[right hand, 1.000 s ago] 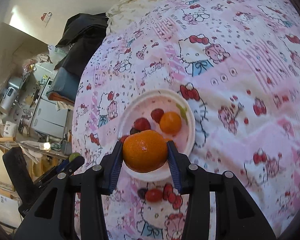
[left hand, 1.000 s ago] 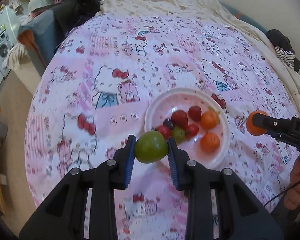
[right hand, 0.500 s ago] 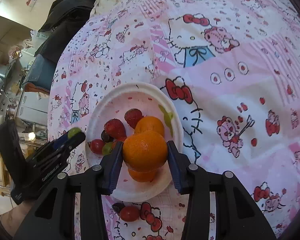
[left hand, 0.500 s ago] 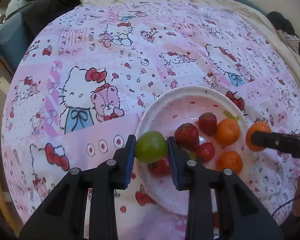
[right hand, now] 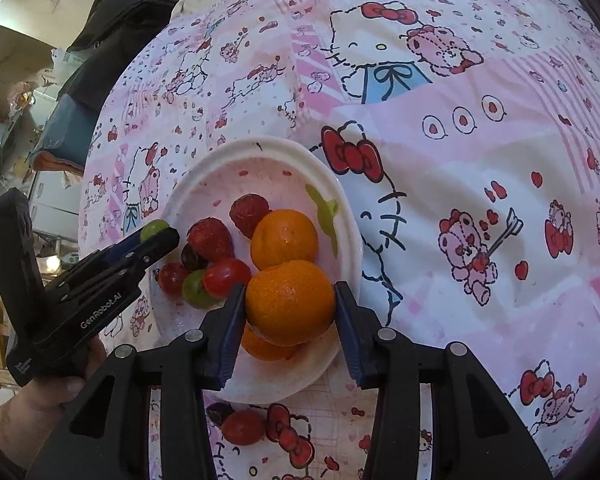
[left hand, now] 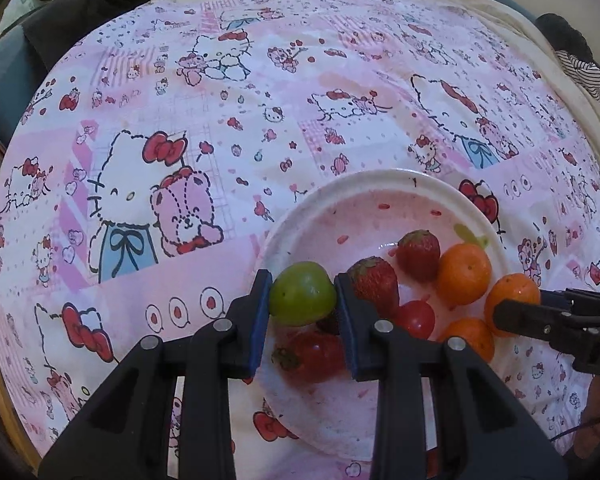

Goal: Organize fruits
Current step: 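Carry the tangerine and lime over the plate and open both grippers, then lift both open grippers away from the plate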

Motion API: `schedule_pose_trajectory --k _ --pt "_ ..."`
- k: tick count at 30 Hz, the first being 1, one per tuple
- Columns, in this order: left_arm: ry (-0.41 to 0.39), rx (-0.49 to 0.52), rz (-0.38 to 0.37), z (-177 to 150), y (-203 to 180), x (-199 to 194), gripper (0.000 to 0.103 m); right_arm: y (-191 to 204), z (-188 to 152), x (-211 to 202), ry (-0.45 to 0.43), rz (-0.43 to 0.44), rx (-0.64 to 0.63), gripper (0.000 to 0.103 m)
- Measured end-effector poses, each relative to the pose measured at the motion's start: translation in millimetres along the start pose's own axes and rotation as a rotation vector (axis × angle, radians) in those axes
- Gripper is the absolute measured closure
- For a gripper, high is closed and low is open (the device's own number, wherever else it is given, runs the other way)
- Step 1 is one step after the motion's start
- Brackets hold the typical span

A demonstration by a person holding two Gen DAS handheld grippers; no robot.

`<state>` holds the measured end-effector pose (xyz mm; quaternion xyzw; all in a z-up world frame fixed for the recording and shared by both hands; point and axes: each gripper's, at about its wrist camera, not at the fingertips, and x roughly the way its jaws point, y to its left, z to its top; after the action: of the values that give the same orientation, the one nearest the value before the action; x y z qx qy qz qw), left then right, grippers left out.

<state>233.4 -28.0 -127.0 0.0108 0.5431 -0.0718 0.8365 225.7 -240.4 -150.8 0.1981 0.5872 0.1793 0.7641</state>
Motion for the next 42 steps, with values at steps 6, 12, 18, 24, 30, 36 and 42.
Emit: schedule_pose_trajectory --k 6,12,18,24,30,36,42 --pt "0.021 0.038 -0.005 -0.9 -9.5 -1.5 0.043 -3.7 2.6 -1.1 -0.004 0.038 0.038 0.055" --pt "-0.033 0.021 -0.006 3.0 -8.2 -23.6 0.027 -0.9 7.4 -17.1 -0.061 0.058 0.05 0.017" --pt "-0.111 -0.01 -0.017 2.1 -5.1 -60.9 0.027 13.7 13.6 -55.0 -0.186 0.066 -0.013 0.015" --pt "-0.173 -0.048 0.039 -15.4 0.0 -101.2 0.027 18.1 2.0 -83.7 -0.24 0.066 -0.043 0.015" --pt "-0.197 -0.104 0.037 -49.1 12.7 -128.7 0.027 19.4 -19.5 -104.7 -0.251 0.08 -0.049 0.015" --pt "-0.254 -0.109 0.083 -71.3 12.9 -151.2 0.027 19.2 -41.1 -114.9 -0.265 0.08 -0.039 0.015" --pt "-0.256 -0.13 0.091 -92.2 14.9 -158.4 0.027 17.2 -64.4 -117.7 -0.256 0.077 -0.027 0.015"
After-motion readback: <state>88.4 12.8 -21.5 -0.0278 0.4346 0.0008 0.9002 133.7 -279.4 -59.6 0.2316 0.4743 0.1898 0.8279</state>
